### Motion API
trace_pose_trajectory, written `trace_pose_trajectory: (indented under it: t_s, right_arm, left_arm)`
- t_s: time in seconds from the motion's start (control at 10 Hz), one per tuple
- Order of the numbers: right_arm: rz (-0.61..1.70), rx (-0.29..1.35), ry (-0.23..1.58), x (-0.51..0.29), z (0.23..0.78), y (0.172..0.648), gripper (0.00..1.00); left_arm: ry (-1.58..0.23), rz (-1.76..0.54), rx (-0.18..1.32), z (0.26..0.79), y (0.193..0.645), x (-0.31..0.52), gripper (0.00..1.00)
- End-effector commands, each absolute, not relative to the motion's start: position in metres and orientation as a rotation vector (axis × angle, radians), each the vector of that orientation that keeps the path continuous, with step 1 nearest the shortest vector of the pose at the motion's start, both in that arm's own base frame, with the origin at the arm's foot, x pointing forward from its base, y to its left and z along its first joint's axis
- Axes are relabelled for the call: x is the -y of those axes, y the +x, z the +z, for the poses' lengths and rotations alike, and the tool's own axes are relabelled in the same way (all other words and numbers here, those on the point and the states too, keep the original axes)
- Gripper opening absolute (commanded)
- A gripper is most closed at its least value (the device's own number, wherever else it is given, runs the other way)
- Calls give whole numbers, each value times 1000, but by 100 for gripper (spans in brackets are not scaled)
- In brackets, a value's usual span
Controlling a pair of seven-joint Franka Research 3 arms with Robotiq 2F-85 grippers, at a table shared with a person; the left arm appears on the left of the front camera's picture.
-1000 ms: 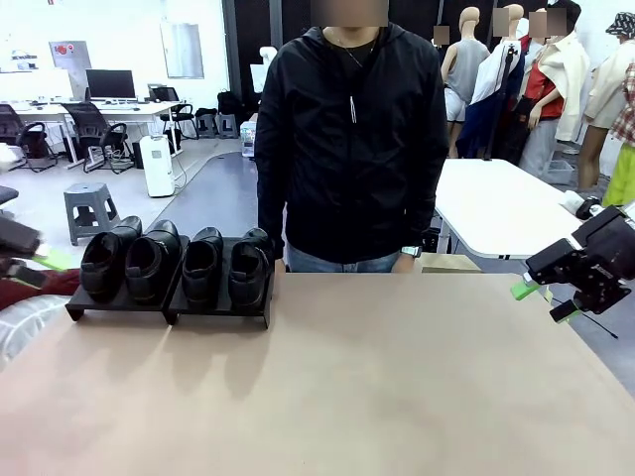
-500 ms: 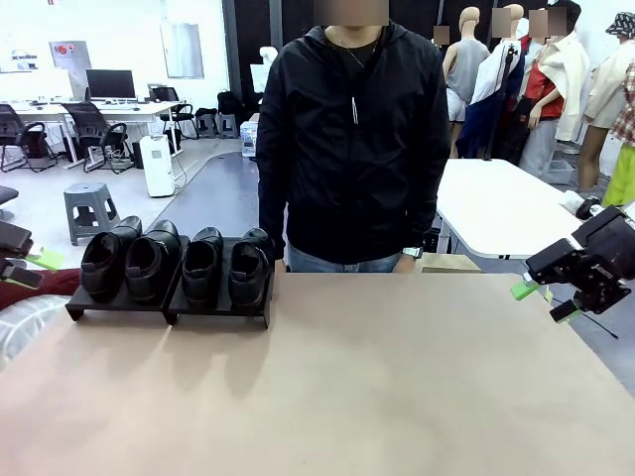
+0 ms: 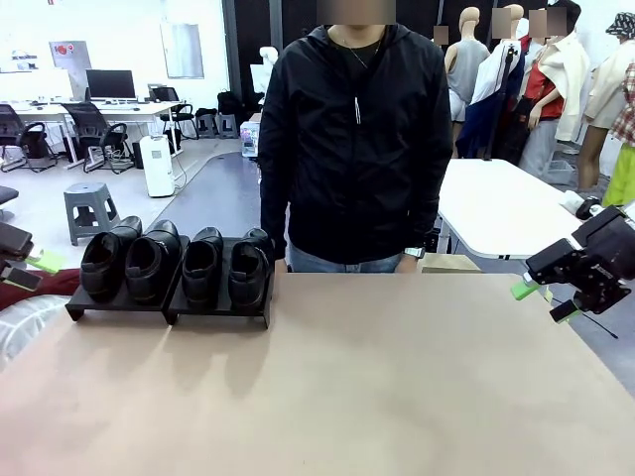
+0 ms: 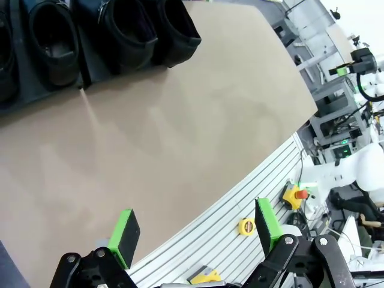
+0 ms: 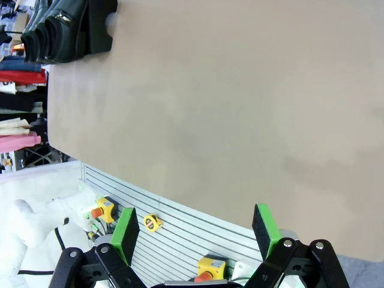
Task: Organize the shoes by placing them on the stand.
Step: Place the Shoe from the middle of the table onto the Shoes Stand.
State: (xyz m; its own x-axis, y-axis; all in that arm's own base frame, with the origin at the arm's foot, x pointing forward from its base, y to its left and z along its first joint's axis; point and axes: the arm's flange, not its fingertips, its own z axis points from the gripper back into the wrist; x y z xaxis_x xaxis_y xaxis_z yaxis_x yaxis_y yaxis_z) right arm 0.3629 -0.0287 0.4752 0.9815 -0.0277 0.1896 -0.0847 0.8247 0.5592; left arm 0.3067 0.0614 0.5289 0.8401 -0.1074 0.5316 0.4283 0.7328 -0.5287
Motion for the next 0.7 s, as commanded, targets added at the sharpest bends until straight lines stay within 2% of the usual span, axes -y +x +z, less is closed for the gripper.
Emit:
trace_pose_trajectory:
  t_s: [0.0, 0.6]
  right_arm:
    - [16, 180, 592, 28, 477, 362, 100]
    - [16, 180, 592, 28, 477, 362, 100]
  left_arm:
    - [-711, -315, 503, 530, 307, -61, 100]
    - [-711, -315, 503, 530, 307, -61, 100]
